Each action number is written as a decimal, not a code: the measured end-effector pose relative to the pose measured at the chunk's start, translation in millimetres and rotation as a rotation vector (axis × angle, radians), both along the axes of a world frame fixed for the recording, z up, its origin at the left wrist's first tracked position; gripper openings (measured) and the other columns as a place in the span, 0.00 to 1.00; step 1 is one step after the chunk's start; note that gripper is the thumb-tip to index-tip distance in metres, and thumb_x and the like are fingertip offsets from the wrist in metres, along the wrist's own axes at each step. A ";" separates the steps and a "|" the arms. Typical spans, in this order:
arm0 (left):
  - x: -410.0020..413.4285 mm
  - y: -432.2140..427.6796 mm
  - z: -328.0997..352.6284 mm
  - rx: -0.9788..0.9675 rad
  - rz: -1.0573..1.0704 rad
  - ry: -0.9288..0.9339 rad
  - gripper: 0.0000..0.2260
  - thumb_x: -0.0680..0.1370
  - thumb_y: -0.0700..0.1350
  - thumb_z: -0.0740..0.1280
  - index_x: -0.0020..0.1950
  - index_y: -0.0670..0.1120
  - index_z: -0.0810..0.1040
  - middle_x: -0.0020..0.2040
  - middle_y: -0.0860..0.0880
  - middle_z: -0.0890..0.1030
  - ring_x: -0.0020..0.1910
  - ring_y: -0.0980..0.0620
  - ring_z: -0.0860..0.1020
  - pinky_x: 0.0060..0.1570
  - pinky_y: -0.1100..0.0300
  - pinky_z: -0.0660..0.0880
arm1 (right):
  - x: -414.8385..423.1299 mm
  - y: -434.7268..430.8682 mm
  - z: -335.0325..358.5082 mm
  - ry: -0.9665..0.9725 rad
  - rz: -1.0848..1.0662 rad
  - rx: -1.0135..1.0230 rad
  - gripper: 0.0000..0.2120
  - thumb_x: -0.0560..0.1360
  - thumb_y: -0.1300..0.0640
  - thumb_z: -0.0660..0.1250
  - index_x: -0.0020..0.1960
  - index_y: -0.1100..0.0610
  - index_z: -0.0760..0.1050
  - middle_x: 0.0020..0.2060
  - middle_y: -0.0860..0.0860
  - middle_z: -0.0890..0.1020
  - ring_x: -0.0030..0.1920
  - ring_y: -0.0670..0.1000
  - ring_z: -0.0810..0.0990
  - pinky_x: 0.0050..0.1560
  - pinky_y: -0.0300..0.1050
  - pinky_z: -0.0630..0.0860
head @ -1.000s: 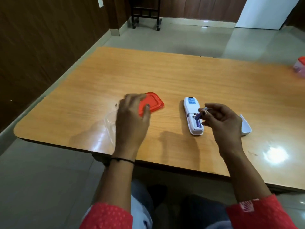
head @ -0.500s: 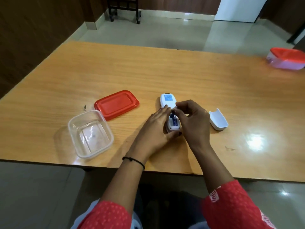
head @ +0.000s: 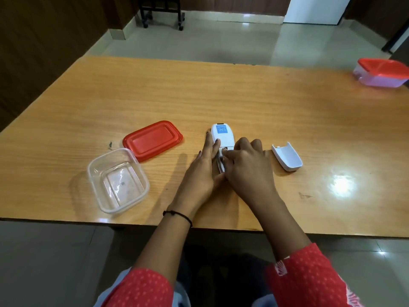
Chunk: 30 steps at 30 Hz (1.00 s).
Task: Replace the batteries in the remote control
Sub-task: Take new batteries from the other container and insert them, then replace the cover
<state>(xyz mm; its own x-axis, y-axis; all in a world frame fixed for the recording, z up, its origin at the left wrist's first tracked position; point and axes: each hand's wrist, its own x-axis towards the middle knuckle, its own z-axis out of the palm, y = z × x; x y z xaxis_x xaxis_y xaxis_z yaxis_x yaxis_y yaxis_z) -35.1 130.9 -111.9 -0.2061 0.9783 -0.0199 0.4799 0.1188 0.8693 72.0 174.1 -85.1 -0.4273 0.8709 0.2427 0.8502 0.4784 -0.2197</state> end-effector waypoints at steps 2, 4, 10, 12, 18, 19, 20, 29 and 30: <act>-0.8 1.0 -2.4 0.000 -0.003 -0.003 0.42 0.75 0.42 0.66 0.77 0.56 0.39 0.74 0.57 0.64 0.75 0.51 0.61 0.73 0.48 0.59 | -1.7 -10.0 3.2 -0.107 -0.003 0.029 0.15 0.78 0.52 0.54 0.57 0.53 0.77 0.53 0.53 0.75 0.56 0.57 0.68 0.46 0.50 0.60; -1.0 1.6 -3.8 -0.003 -0.005 -0.014 0.39 0.77 0.41 0.64 0.77 0.56 0.39 0.74 0.58 0.64 0.76 0.51 0.59 0.74 0.47 0.57 | -3.5 -13.8 5.1 -0.136 -0.015 -0.005 0.16 0.78 0.52 0.52 0.57 0.53 0.76 0.54 0.53 0.74 0.57 0.57 0.67 0.47 0.51 0.60; -1.6 1.9 -0.5 -0.018 -0.009 -0.035 0.40 0.76 0.41 0.67 0.77 0.54 0.43 0.74 0.58 0.65 0.74 0.57 0.61 0.69 0.66 0.58 | 3.9 -7.6 1.0 0.060 -0.008 -0.146 0.17 0.79 0.50 0.53 0.59 0.50 0.77 0.57 0.52 0.72 0.58 0.55 0.66 0.54 0.51 0.63; -2.1 2.7 2.0 -0.016 -0.012 -0.026 0.44 0.73 0.43 0.71 0.78 0.54 0.43 0.74 0.58 0.64 0.72 0.62 0.62 0.60 0.74 0.60 | 13.6 -1.9 -6.2 0.176 0.002 -0.214 0.15 0.79 0.50 0.56 0.62 0.47 0.75 0.59 0.51 0.71 0.58 0.54 0.65 0.56 0.51 0.63; -2.8 0.4 4.9 -0.005 -0.021 -0.038 0.46 0.70 0.48 0.75 0.78 0.56 0.46 0.75 0.59 0.63 0.72 0.65 0.61 0.63 0.72 0.59 | 36.5 14.6 -6.0 0.482 -0.087 -0.078 0.16 0.77 0.56 0.62 0.64 0.49 0.74 0.61 0.53 0.72 0.60 0.55 0.66 0.61 0.54 0.66; -3.1 -0.4 4.7 0.000 -0.019 -0.046 0.45 0.71 0.49 0.74 0.77 0.57 0.48 0.75 0.59 0.63 0.71 0.66 0.60 0.63 0.72 0.58 | 42.3 19.3 -4.4 0.470 -0.171 -0.009 0.17 0.76 0.56 0.63 0.65 0.49 0.73 0.61 0.54 0.72 0.62 0.56 0.65 0.61 0.55 0.66; -3.4 -1.1 4.4 0.004 -0.015 -0.057 0.42 0.71 0.50 0.74 0.77 0.57 0.50 0.75 0.59 0.63 0.71 0.66 0.60 0.62 0.71 0.58 | 49.5 24.2 -4.0 0.431 -0.267 0.032 0.19 0.75 0.55 0.65 0.66 0.50 0.71 0.63 0.54 0.72 0.64 0.57 0.64 0.61 0.56 0.65; 4.0 4.3 10.8 0.091 0.036 -0.368 0.30 0.78 0.36 0.63 0.77 0.51 0.57 0.73 0.58 0.64 0.63 0.73 0.68 0.50 0.76 0.71 | 75.0 33.5 -13.4 0.446 -0.408 -0.131 0.23 0.75 0.48 0.65 0.67 0.55 0.70 0.58 0.55 0.78 0.58 0.57 0.72 0.55 0.50 0.68; 5.3 5.0 12.1 0.087 0.037 -0.422 0.30 0.78 0.34 0.63 0.77 0.49 0.56 0.72 0.57 0.65 0.61 0.73 0.68 0.46 0.78 0.71 | 70.2 30.4 -8.3 0.606 -0.383 -0.184 0.21 0.75 0.49 0.65 0.65 0.55 0.72 0.56 0.55 0.80 0.55 0.55 0.75 0.52 0.47 0.70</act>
